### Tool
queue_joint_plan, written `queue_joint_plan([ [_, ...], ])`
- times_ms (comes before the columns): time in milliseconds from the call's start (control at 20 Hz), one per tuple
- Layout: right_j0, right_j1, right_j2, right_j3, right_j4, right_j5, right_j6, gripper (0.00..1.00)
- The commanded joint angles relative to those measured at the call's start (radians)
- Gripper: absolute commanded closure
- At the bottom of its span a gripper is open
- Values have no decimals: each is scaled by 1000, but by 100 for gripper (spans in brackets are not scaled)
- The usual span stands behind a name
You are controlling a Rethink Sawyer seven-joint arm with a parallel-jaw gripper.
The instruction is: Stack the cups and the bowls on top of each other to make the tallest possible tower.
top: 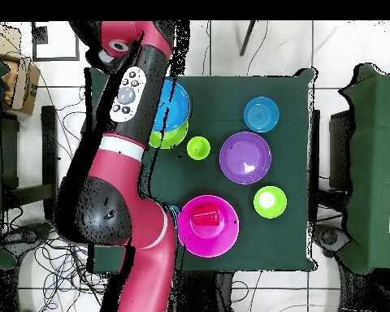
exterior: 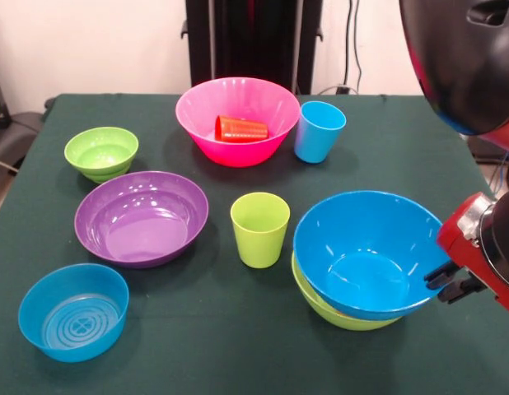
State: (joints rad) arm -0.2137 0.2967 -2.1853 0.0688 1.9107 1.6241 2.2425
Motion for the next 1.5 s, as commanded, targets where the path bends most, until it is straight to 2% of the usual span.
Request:
queue_joint_plan([
  [50, -19, -61, -98, -28, 14, 99, -277, 100],
  [600, -23, -83, -109, -30, 24, 151, -300, 100],
  [1000, -21, -77, -54, -35, -5, 130, -302, 100],
  [1100, -19, -72, -20, -37, -36, 121, -305, 100],
  [1300, -2, -44, 115, -39, -145, 73, -281, 100],
  [1500, 19, -30, 233, -34, -252, 66, -262, 100],
])
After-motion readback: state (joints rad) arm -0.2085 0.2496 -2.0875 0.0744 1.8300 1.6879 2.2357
